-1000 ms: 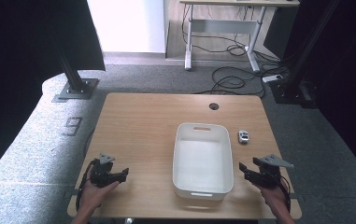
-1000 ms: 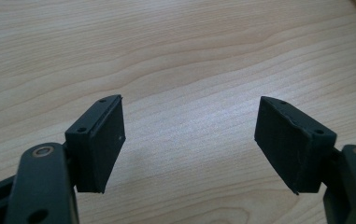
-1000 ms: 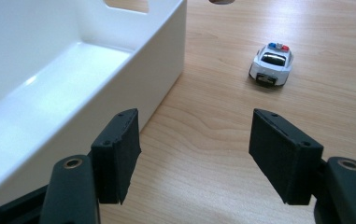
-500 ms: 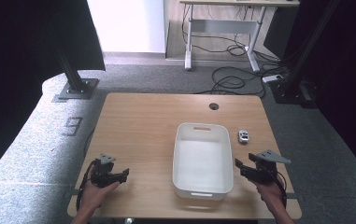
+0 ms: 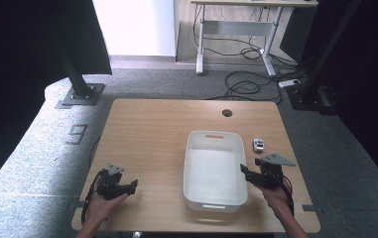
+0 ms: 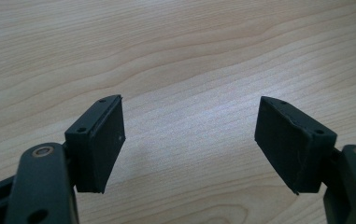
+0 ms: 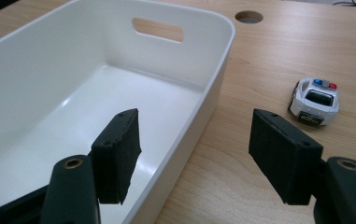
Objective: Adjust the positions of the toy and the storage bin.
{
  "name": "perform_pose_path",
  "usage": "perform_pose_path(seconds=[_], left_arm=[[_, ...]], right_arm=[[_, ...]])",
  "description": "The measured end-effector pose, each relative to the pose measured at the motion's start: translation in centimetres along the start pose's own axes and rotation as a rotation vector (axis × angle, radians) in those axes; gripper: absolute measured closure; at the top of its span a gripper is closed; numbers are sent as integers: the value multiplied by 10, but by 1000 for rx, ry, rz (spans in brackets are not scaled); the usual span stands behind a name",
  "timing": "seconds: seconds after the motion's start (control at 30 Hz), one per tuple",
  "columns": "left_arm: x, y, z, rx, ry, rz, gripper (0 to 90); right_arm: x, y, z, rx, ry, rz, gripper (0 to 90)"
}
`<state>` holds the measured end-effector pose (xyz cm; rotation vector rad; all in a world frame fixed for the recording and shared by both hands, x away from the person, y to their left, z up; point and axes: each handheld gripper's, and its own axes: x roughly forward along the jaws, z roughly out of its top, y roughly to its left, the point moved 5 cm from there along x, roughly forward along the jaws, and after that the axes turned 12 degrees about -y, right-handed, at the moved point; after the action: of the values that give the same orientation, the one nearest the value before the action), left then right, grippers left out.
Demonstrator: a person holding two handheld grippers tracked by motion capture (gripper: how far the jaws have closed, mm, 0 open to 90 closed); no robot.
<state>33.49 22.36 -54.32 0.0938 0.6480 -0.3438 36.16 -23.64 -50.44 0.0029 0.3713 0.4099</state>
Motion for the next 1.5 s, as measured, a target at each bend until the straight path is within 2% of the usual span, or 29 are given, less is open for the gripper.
perform_pose_path(seconds=[0.17, 0.43, 0.8, 0.9, 0.97, 1.0, 1.1, 1.3, 1.5], left_arm=[[1, 0, 0, 3, 3, 1, 249], [1, -1, 0, 9, 3, 1, 249], [1, -1, 0, 10, 4, -2, 249], [1, -1, 0, 11, 3, 1, 249], [1, -1, 0, 11, 4, 2, 249], [2, -1, 0, 10, 6, 2, 249], [2, -1, 0, 9, 6, 1, 248], [2, -1, 0, 9, 7, 0, 248], [3, -1, -1, 11, 10, 4, 248]], right_arm=[[3, 2, -2, -3, 16, -8, 346], [6, 4, -10, 4, 62, -11, 457], [8, 10, -16, 32, 93, -7, 547], [12, 14, -19, 27, 109, -10, 623], [12, 16, -19, 20, 105, -11, 672], [13, 17, -19, 18, 102, -29, 688], [15, 17, -19, 22, 96, -37, 699], [18, 16, -17, 75, 85, -45, 723], [21, 19, -16, 104, 73, -52, 728]])
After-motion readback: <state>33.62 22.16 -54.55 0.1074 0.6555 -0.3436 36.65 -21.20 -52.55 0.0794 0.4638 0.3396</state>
